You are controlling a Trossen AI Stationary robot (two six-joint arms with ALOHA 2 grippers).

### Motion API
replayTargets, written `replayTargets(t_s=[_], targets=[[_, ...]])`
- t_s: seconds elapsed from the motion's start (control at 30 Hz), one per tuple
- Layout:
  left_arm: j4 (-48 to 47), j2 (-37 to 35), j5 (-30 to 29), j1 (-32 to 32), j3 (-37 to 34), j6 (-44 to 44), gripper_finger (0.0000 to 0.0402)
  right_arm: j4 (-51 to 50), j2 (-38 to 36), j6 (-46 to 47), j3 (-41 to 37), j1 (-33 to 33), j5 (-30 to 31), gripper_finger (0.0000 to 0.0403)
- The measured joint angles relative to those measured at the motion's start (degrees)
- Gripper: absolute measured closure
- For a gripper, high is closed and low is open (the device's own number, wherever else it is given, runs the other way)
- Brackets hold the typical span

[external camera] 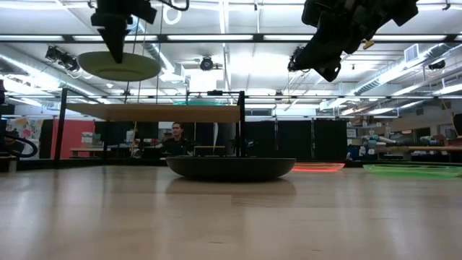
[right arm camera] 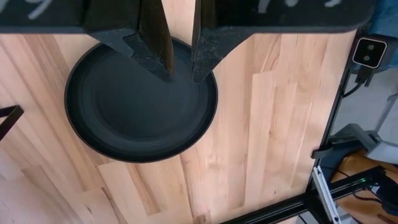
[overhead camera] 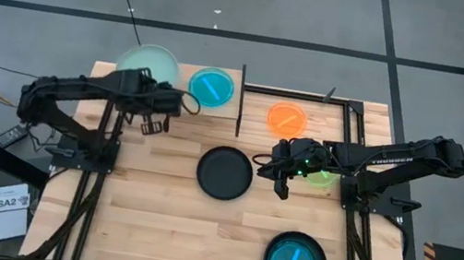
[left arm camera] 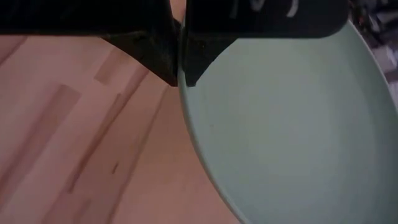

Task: Place and stack plates onto a shelf
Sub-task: Put the light blue plate on the shelf

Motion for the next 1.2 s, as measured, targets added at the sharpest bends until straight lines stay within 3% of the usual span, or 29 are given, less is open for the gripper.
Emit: replayTargets(t_s=[0.67, 1.2], targets=[[8.41, 0.02, 5.09, 8.72, -0.02, 3.81, 0.0386, 0.06, -0.01, 0.00, 0.00, 0.00, 0.00, 0.0341], [11.85, 2.49, 7.59, 10.94, -1.96, 5.60, 0.0386, 0.09, 0.00, 0.00, 0.02, 0.00, 0.00, 0.0341]])
